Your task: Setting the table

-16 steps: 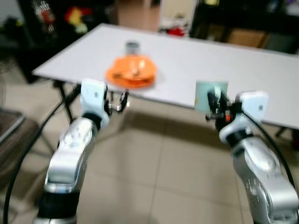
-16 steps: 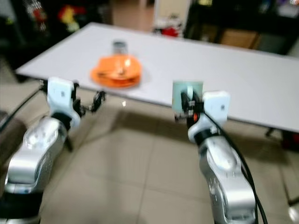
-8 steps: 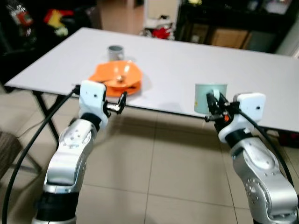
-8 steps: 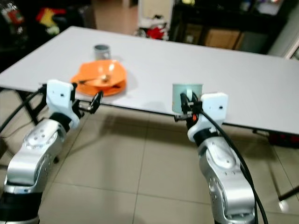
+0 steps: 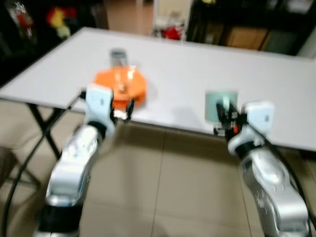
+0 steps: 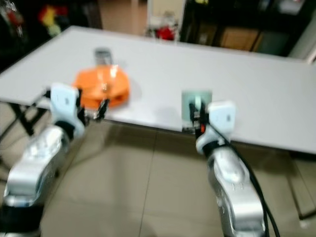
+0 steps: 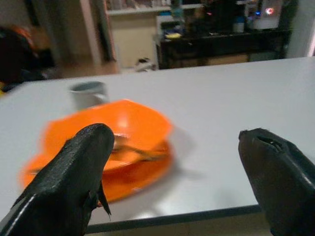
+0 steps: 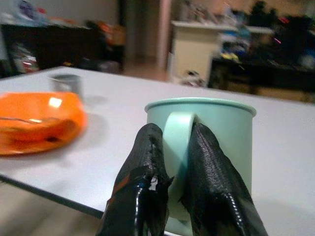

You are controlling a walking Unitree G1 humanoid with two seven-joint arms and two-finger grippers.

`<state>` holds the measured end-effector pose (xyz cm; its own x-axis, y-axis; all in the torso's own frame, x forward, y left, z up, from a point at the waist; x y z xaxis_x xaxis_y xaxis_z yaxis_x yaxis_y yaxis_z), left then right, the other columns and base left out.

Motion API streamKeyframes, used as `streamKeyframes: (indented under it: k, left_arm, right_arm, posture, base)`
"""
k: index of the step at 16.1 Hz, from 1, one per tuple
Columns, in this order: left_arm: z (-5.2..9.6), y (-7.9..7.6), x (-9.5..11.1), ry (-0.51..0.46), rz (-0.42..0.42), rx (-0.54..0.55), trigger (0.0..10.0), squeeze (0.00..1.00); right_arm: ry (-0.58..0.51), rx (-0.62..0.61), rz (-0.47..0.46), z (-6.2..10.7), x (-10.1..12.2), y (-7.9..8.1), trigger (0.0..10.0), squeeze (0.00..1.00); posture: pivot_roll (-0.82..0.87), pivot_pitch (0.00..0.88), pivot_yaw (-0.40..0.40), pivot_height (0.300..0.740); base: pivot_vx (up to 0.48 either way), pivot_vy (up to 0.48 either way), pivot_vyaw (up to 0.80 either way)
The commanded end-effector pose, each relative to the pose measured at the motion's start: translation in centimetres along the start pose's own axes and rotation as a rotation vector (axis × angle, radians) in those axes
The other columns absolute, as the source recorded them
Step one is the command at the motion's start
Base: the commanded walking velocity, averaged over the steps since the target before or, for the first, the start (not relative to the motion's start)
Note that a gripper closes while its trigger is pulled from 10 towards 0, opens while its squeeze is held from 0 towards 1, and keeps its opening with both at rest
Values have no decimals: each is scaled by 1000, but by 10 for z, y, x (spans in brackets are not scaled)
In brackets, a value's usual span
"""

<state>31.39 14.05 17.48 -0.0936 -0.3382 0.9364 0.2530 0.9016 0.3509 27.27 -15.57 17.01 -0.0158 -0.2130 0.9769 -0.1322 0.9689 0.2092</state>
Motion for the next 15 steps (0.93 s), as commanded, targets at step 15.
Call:
streamKeyframes:
  k: [15]
  left_arm:
    - [-7, -20, 10, -41, 20, -51, 10000, 0]
  right_arm:
    - [-64, -68, 51, 4, 6, -25, 10000, 0]
  posture:
    - [49, 0, -53, 740]
  base:
    - [299, 0, -427]
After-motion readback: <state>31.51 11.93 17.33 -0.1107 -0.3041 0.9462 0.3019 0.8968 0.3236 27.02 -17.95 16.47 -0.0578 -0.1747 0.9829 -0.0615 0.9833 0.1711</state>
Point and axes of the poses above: a point about 5 cm out from each wrist's last joint towards the gripper, its own z axis pointing back from the gripper into the wrist, its own x axis along the axis of the wrist's last joint, y = z × x, the point moved 2 cm from there along -z, pointing out of the wrist towards the gripper, and after that the axes turned 13 degrees about -z, right-handed, at the moved point
